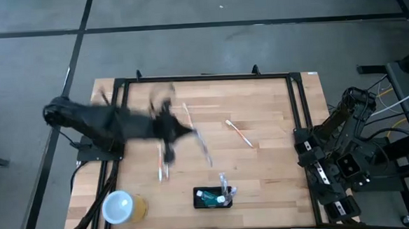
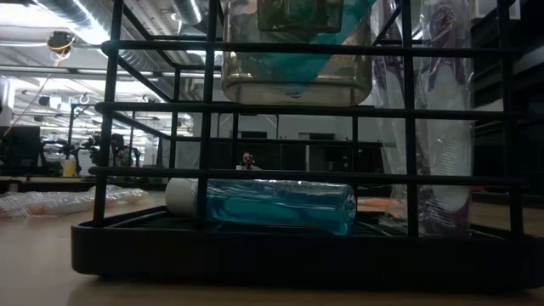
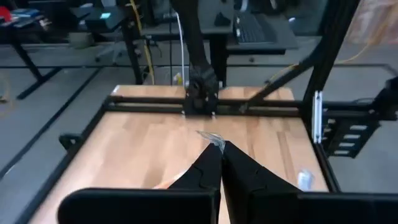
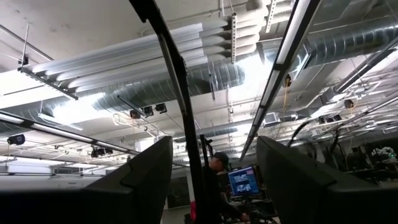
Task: Pick & Place toothbrushing station
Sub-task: Put the purple toothbrush into the mesh organizer
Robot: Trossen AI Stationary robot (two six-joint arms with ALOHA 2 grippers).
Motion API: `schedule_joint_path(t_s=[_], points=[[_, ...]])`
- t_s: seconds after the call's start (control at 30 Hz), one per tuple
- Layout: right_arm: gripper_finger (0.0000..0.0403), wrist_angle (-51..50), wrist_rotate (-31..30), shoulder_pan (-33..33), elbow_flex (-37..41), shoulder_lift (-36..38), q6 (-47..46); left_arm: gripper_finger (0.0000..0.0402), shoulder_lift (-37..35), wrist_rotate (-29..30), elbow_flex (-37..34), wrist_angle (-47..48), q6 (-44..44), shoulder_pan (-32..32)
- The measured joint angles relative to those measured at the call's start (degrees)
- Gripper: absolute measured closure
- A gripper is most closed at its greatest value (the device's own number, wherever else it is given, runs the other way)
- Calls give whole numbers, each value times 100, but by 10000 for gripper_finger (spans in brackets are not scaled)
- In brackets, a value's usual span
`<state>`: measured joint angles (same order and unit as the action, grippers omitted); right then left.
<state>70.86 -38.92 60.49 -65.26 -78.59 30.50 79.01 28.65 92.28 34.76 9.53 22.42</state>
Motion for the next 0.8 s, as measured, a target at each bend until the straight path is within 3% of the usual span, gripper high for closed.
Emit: schedule_joint_path(t_s=[0.1,0.23,0.37,0.57,0.8], points=[[168,-1,29,38,0,0,-11,400,459,869,-154,-453,183,665],[168,-19,38,96,-1,0,-141,400,830,1398,-119,-1149,423,1113],[168,-106,1,103,-1,0,-227,400,1265,1420,-132,-1784,405,1301],[168,-234,84,112,-1,0,-362,400,1741,1411,-124,-1893,590,1423],[168,-282,101,114,-1,0,-414,400,2353,1145,630,-1025,419,1368]])
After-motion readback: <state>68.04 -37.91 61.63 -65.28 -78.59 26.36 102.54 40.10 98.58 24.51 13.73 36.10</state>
